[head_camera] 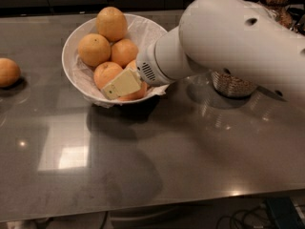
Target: Pick orange from white bowl
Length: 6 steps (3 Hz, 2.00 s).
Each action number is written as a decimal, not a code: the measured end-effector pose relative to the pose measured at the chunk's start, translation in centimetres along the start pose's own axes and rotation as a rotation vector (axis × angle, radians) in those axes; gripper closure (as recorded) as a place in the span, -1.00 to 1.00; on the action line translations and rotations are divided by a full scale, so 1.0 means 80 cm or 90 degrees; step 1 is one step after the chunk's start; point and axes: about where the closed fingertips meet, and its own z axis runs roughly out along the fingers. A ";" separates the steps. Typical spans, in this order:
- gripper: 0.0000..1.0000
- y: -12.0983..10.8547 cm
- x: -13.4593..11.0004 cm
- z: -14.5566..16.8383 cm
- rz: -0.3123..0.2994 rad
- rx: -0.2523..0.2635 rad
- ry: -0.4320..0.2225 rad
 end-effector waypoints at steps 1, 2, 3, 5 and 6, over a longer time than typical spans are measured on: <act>-0.66 0.000 0.000 0.000 0.003 0.002 0.001; -0.68 0.000 0.000 0.000 0.003 0.002 0.001; -0.66 0.002 0.007 0.004 0.015 -0.001 0.006; -0.54 -0.008 0.032 0.024 0.077 0.016 0.022; -0.54 -0.014 0.020 0.028 0.091 0.027 0.006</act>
Offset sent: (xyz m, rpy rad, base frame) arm 0.0001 -0.0004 0.0002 0.0010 0.0023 -0.0055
